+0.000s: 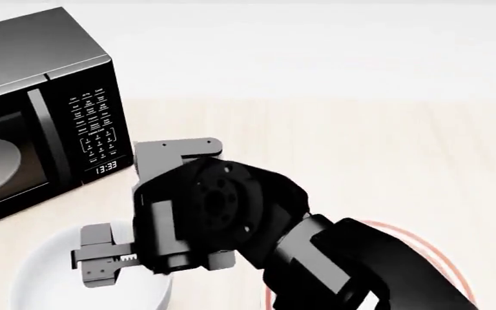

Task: Put the white bowl to the right of the plate.

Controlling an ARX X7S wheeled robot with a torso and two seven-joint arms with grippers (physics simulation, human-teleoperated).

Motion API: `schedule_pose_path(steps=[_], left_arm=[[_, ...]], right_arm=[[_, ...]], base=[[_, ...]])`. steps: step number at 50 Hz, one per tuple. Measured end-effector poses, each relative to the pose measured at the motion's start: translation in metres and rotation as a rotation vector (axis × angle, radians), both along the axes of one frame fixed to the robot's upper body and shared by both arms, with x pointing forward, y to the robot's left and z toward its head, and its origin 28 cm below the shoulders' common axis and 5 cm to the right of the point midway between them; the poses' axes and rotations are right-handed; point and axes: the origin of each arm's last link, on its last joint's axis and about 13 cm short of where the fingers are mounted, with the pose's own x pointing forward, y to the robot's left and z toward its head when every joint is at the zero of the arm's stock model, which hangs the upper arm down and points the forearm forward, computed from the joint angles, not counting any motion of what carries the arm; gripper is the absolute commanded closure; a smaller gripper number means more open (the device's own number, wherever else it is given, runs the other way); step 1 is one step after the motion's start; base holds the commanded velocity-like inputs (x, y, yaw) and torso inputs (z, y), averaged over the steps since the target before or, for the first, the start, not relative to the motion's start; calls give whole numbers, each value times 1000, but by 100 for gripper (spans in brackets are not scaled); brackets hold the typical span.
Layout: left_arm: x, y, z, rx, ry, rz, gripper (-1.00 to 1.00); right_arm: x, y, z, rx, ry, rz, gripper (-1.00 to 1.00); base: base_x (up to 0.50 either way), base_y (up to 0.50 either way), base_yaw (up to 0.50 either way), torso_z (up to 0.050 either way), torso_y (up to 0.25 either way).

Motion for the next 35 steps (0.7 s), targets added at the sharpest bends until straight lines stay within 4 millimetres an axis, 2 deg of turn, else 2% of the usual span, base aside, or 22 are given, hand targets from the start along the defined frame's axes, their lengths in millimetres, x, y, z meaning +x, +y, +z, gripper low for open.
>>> schedule_pose_path(steps=[20, 35], left_arm=[[-2, -1, -1, 6, 0, -7, -100], [-3, -1, -2, 9, 2, -9, -100]], right_arm=[[11, -13, -25, -24, 86, -110, -100], [8, -14, -39, -24, 89, -72, -100]], base=[[0, 0, 0, 0, 0], [0, 0, 0, 0, 0]])
